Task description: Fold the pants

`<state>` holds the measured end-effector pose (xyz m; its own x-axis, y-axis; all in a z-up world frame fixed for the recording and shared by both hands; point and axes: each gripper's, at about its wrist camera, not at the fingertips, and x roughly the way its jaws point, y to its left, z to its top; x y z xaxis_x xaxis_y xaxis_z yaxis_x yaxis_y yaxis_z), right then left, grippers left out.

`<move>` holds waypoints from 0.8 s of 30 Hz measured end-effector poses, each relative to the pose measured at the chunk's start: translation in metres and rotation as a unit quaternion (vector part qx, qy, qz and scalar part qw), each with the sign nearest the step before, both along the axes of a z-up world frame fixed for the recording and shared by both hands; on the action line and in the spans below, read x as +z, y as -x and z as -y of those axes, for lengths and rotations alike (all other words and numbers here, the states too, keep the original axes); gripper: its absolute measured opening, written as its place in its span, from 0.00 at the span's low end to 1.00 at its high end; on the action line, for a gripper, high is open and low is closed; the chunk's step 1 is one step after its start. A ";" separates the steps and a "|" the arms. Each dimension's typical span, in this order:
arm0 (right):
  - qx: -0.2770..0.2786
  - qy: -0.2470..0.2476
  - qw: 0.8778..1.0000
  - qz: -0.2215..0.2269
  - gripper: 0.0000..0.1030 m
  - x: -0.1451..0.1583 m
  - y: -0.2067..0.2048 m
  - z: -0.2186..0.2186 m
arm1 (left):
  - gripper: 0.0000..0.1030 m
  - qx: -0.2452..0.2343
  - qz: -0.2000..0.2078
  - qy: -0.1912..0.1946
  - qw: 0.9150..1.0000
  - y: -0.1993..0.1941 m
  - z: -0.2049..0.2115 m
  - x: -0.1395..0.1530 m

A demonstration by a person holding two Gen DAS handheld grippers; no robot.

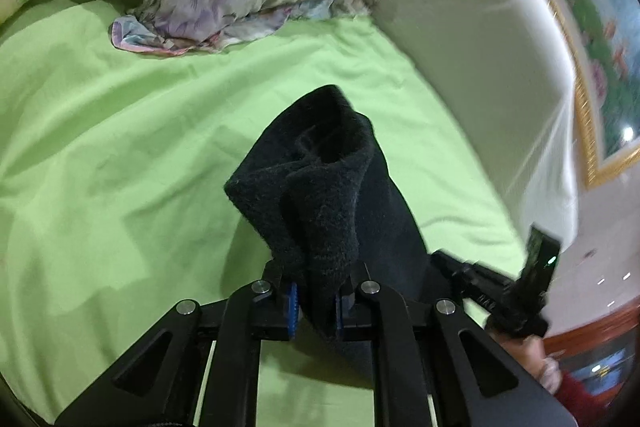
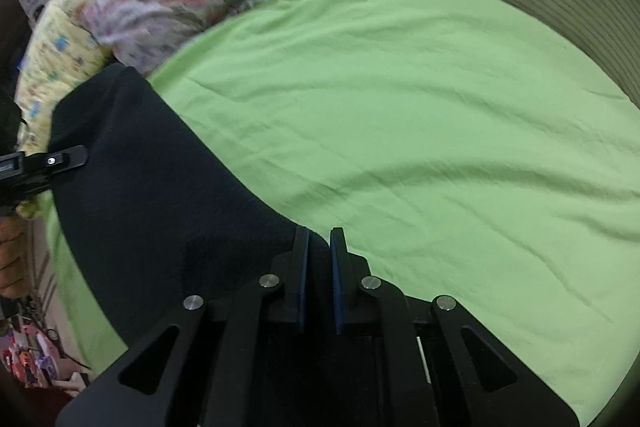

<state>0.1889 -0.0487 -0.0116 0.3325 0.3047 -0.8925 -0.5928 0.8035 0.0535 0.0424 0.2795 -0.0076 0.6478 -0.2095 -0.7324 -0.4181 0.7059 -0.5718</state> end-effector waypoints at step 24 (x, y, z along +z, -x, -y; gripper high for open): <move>-0.271 -0.105 0.956 0.026 0.42 0.054 0.142 0.156 | 0.53 -0.147 0.011 -0.103 0.984 -0.036 0.082 0.066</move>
